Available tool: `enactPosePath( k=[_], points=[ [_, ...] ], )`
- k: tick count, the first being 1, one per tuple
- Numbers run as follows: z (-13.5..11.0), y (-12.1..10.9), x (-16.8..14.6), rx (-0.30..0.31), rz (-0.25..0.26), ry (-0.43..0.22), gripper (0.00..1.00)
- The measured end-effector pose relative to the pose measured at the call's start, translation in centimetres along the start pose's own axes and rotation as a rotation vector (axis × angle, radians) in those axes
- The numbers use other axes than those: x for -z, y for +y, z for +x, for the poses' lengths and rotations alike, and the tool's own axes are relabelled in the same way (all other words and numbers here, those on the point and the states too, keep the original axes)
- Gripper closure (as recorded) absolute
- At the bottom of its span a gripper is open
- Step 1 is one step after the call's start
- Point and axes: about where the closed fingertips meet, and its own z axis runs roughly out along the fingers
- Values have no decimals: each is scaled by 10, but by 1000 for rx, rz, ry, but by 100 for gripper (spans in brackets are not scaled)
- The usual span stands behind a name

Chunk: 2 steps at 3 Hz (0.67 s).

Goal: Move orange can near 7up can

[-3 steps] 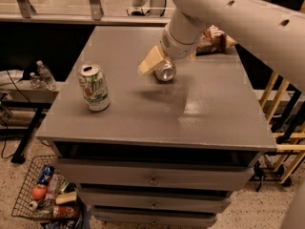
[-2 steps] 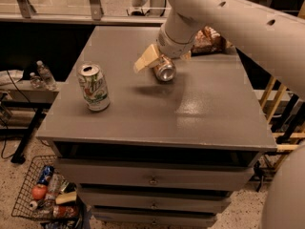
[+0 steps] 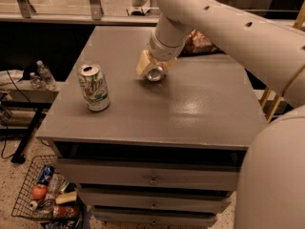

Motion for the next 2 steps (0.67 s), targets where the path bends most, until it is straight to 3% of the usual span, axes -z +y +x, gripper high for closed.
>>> enactPosePath(
  k=[1,2],
  points=[
    [0,8,5,46,-9,1,61],
    [4,19,30,176,-9,-22,84]
  ],
)
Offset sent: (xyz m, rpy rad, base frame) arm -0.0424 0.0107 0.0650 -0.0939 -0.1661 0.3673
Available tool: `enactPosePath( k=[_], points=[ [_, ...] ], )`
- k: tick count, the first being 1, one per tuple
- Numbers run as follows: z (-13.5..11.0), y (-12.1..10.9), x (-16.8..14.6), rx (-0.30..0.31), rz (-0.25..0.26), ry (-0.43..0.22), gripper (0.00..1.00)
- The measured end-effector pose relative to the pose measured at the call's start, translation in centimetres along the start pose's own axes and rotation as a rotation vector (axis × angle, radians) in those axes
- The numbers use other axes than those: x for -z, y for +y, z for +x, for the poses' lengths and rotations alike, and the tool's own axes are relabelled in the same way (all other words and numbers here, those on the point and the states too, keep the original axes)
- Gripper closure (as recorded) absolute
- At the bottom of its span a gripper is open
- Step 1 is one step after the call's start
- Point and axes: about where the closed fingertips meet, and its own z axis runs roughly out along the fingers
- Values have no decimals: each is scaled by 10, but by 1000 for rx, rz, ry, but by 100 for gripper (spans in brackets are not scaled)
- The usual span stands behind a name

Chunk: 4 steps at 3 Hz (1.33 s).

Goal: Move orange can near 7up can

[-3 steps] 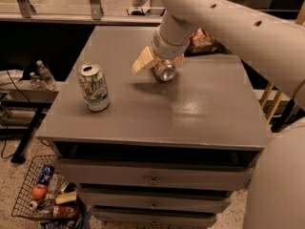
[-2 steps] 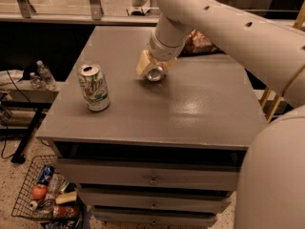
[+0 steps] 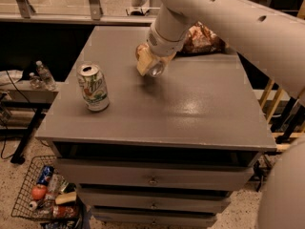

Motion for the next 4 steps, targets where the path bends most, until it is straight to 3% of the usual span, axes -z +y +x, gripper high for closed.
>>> enactPosePath(
  k=[1,3,4],
  points=[
    [13,15,24,172,-29,-32,100],
    [48,51,30,465,-160,-44,100],
    [53,69,22,543,-212,-47,100]
  ],
)
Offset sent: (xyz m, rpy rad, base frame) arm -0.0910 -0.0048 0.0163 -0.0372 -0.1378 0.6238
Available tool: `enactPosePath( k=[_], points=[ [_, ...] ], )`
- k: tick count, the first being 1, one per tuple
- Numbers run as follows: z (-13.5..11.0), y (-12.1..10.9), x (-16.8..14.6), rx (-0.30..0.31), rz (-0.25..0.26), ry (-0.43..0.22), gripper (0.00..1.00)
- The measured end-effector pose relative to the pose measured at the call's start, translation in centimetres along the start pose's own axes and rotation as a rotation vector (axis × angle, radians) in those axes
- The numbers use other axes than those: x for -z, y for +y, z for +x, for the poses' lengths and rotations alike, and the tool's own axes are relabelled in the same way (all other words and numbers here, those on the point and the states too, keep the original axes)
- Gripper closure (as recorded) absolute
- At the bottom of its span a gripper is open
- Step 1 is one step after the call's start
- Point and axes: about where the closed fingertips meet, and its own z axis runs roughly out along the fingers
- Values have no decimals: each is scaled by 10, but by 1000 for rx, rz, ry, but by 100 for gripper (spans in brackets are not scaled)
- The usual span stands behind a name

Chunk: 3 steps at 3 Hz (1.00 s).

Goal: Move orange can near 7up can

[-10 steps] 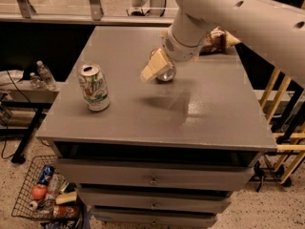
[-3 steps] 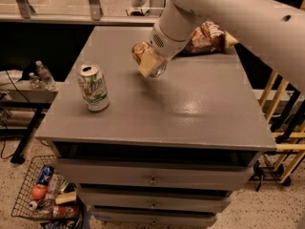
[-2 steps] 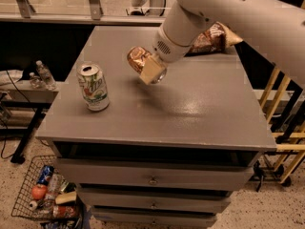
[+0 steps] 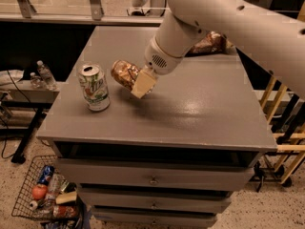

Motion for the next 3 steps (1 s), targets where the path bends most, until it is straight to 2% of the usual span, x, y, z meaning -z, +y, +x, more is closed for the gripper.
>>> enactPosePath(
  k=[1,3],
  points=[
    [-5,10,-14,44,-38,4,100],
    [-6,12,-15,47,-40,6,59]
  ],
)
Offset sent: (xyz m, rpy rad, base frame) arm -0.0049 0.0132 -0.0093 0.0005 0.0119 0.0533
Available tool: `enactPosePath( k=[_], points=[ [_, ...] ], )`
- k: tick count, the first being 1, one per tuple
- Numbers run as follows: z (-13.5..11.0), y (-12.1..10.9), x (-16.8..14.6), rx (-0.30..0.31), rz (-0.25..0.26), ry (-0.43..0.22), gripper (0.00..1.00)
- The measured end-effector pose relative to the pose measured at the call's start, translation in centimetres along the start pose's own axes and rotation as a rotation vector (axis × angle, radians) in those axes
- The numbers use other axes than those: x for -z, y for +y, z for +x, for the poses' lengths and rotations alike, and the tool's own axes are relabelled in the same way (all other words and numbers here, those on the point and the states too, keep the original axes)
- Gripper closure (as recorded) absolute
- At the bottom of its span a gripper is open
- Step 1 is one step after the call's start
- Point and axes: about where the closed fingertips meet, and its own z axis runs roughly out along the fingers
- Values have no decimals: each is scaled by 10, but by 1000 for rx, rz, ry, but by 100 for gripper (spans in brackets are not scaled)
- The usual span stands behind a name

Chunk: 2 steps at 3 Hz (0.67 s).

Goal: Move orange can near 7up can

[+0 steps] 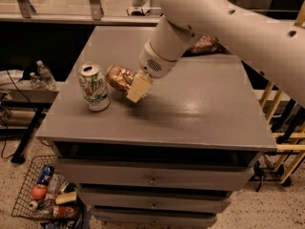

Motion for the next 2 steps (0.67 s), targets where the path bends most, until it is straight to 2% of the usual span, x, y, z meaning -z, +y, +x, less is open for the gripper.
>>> enactPosePath(
  k=[2],
  points=[
    [-1,2,-1,5,-2,2,11]
  ],
)
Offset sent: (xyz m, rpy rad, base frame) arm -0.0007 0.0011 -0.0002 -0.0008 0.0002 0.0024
